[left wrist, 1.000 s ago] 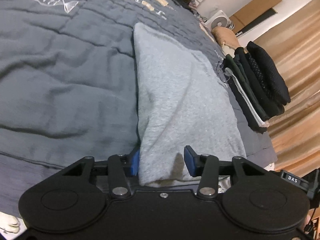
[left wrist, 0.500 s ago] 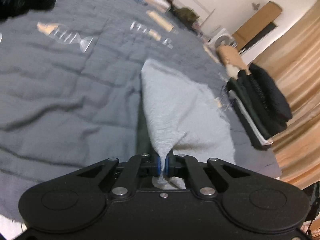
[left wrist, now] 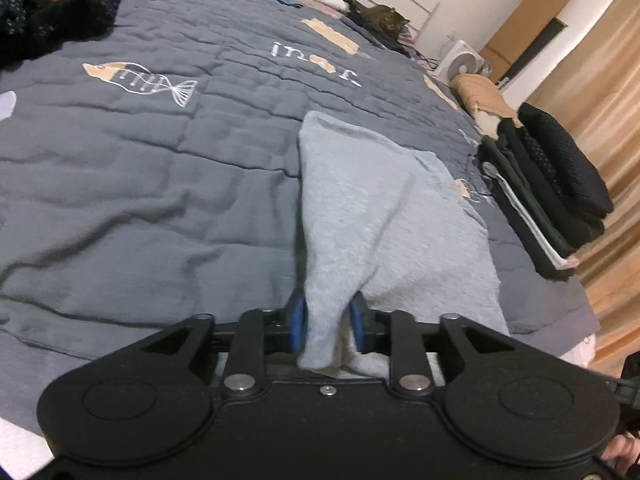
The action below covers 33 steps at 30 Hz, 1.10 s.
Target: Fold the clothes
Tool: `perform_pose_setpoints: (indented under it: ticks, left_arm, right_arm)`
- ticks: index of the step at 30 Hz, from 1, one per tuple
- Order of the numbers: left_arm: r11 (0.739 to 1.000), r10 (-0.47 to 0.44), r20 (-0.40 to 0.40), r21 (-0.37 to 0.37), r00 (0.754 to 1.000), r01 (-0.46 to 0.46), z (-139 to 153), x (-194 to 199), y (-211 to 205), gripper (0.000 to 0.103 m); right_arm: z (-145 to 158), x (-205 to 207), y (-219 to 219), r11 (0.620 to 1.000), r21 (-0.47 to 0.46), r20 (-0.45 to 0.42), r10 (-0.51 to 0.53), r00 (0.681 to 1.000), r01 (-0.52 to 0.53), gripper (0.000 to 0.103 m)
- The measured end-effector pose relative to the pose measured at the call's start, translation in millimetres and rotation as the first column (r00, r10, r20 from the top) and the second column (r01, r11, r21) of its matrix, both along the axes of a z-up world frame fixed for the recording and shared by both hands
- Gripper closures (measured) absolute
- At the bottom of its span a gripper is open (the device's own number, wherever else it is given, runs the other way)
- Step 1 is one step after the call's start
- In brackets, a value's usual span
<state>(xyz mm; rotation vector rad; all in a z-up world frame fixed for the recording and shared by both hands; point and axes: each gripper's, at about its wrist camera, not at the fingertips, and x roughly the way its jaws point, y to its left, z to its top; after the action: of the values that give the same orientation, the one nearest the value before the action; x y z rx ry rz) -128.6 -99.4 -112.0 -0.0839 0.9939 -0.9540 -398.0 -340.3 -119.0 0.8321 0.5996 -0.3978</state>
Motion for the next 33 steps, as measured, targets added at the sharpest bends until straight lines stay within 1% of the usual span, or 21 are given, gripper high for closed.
perform_pose_setpoints:
  ticks: [1,2,3,4,5,6,7,9,11,13,14,15,16,17,18,23,26,28,33]
  left_arm:
    - [1.000,0.015,0.002,-0.001,1.000,-0.015,0.6,1.0,0.7,0.065]
    - [1.000,0.025,0.002,-0.005,1.000,-0.025,1.4,2.2,1.7,0.065]
    - [0.999,0.034,0.000,-0.010,0.999,-0.034,2.3,3.4,2.7,0.065]
    - [0.999,0.039,-0.002,-0.016,0.999,-0.039,3.4,3.8,3.4,0.065]
    - [0.999,0.041,-0.001,-0.019,0.999,-0.041,4.4,3.7,3.9,0.065]
    - [0.999,0.042,0.003,-0.018,0.999,-0.042,5.3,3.4,4.1,0.065]
    - [0.999,0.041,0.004,-0.017,0.999,-0.041,5.8,3.3,4.7,0.065]
    - [0.999,0.038,0.003,-0.018,0.999,-0.038,6.9,3.3,4.9,0.065]
    - [0.999,0.037,0.003,-0.024,0.999,-0.037,8.5,3.4,5.0,0.065]
    - [0.999,0.033,0.009,-0.029,0.999,-0.033,9.9,3.0,4.3,0.065]
    - [0.999,0.031,0.013,-0.033,0.999,-0.031,10.9,2.4,4.1,0.065]
    - [0.999,0.030,0.017,-0.036,0.999,-0.029,11.9,1.8,4.0,0.065]
    - [0.999,0.025,0.023,-0.041,0.999,-0.024,13.1,0.8,3.2,0.065]
    - [0.999,0.019,0.028,-0.045,0.999,-0.017,14.5,-0.3,2.2,0.064]
    - [0.999,0.013,0.034,-0.050,0.999,-0.011,15.8,-1.5,1.2,0.064]
    - [0.997,-0.027,0.084,-0.065,0.996,0.032,22.1,-11.6,-5.7,0.063]
    - [0.996,-0.046,0.094,-0.066,0.995,0.052,22.2,-15.1,-8.6,0.063]
    - [0.996,-0.056,0.101,-0.064,0.993,0.063,22.1,-16.8,-10.4,0.063]
    - [0.996,-0.069,0.111,-0.054,0.991,0.076,21.4,-16.5,-15.2,0.063]
  right_arm:
    - [-1.9,2.3,2.8,1.000,-0.010,-0.009,0.012,1.000,-0.012,0.062]
    - [-3.5,4.6,5.3,1.000,-0.022,-0.019,0.020,1.000,-0.021,0.066]
    - [-5.5,6.7,7.4,0.999,-0.030,-0.039,0.024,0.999,-0.025,0.078]
    - [-8.7,9.1,9.0,0.999,-0.034,-0.083,0.031,0.996,-0.034,0.090]
    - [-13.1,10.1,8.9,0.999,-0.030,-0.131,0.033,0.991,-0.038,0.100]
    - [-16.5,8.5,7.0,1.000,-0.013,-0.152,0.025,0.988,-0.027,0.100]
    - [-19.8,6.7,5.0,1.000,0.005,-0.171,0.016,0.985,-0.015,0.099]
    - [-16.1,2.0,2.2,0.999,0.031,-0.157,0.016,0.988,-0.011,0.097]
    - [-3.8,-6.0,2.6,1.000,0.015,-0.112,0.002,0.994,0.000,0.095]
    - [8.2,-13.6,-0.7,1.000,0.028,-0.060,-0.009,0.998,0.010,0.094]
    - [13.7,-16.6,-3.7,0.999,0.032,-0.029,-0.016,0.999,0.017,0.091]
    - [20.6,-20.3,-6.7,0.999,0.026,0.014,-0.025,1.000,0.025,0.084]
    - [26.9,-20.7,-9.8,0.999,0.012,0.038,-0.037,0.999,0.037,0.077]
    - [33.3,-19.0,-13.0,0.999,-0.012,0.046,-0.046,0.998,0.047,0.064]
    - [38.6,-15.2,-17.9,0.998,-0.039,0.054,-0.048,0.997,0.050,0.058]
    - [57.0,15.9,-51.7,0.994,-0.090,0.091,-0.057,0.994,0.065,0.050]
    - [60.3,45.7,-73.8,0.985,-0.163,0.081,-0.046,0.996,0.059,0.046]
    - [57.4,62.4,-84.6,0.979,-0.201,0.068,-0.030,0.997,0.043,0.045]
    - [40.5,94.6,-112.3,0.982,-0.187,0.044,0.029,0.999,-0.021,0.045]
